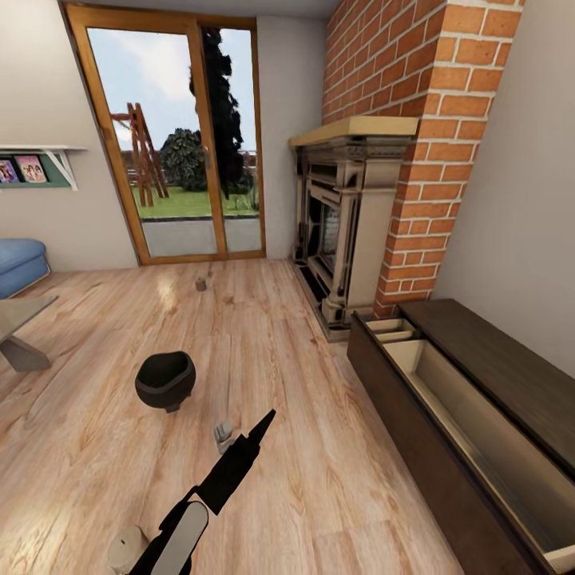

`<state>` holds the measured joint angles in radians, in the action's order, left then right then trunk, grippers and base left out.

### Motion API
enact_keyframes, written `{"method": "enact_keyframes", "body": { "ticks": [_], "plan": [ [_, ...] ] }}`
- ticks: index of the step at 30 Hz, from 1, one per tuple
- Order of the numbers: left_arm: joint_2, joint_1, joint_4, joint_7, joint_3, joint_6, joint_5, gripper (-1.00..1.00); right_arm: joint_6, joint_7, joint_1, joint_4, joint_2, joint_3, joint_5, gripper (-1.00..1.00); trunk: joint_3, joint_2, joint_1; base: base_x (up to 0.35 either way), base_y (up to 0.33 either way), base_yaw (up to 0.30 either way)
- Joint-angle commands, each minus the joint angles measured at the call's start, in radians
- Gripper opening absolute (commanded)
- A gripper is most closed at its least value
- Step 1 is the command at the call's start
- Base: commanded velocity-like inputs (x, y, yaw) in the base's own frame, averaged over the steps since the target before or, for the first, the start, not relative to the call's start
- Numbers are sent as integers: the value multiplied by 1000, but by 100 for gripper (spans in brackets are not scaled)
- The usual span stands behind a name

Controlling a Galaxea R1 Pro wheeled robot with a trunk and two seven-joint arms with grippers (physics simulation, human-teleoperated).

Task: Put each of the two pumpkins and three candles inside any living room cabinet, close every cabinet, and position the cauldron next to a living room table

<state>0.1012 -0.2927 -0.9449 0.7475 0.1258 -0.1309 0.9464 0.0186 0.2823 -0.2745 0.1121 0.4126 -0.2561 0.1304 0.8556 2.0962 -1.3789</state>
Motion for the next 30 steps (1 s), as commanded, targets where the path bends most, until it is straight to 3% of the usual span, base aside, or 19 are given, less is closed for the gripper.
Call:
{"method": "enact_keyframes", "body": {
  "ticks": [1, 30],
  "plan": [
    [0, 0, 0, 0, 0, 0, 0, 100, 0, 0, 0, 0, 0, 0, 0, 100, 3, 7, -4, 0, 0, 0],
    [1, 0, 3, -2, 0, 0, 0, 100, 3, 0, 0, -8, -2, 0, 3, 100, 94, 210, -115, 0, 0, 0]
  ]
}}
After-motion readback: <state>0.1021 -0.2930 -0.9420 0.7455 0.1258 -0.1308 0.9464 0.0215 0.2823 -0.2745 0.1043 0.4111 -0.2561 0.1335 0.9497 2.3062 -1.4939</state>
